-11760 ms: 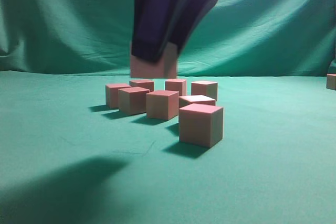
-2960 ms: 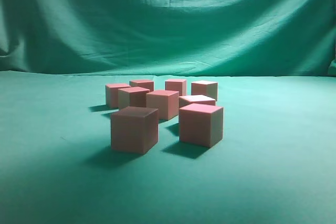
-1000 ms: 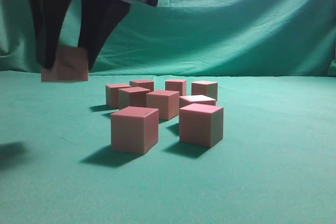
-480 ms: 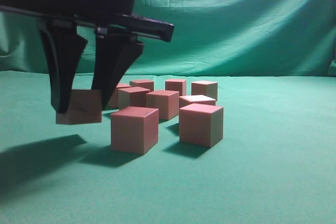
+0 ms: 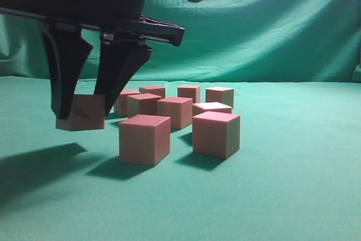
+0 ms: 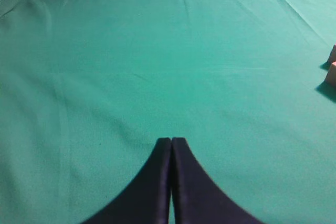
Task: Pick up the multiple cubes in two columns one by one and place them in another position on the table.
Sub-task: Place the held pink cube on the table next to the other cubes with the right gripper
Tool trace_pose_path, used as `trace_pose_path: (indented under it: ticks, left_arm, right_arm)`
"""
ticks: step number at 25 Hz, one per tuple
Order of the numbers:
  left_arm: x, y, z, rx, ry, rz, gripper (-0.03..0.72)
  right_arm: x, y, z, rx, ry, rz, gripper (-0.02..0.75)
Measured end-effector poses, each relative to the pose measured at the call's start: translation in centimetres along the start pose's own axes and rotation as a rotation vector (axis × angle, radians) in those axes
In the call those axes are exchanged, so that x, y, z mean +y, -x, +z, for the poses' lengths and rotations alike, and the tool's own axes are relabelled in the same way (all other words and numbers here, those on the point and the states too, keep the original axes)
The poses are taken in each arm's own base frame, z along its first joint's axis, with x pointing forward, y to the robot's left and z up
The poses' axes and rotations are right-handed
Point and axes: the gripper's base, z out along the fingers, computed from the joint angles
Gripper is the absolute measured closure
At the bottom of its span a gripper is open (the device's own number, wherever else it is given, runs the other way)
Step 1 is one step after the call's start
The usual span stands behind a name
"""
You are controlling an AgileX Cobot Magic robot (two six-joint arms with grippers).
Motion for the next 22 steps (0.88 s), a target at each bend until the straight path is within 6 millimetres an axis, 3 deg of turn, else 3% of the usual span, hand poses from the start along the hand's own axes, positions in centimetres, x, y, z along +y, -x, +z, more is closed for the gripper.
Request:
trace_pose_path:
  ticks: [11, 22]
  left_arm:
    - [0.0, 0.0, 0.0, 0.000, 0.000, 0.000, 0.688]
    - [0.0, 0.0, 0.0, 0.000, 0.000, 0.000, 0.688]
  right_arm:
    - [-0.3, -1.4, 0.8, 0.040, -0.012, 0.036, 0.469]
    - [-0.3, -1.4, 0.8, 0.015, -0.008, 0.041, 0.469]
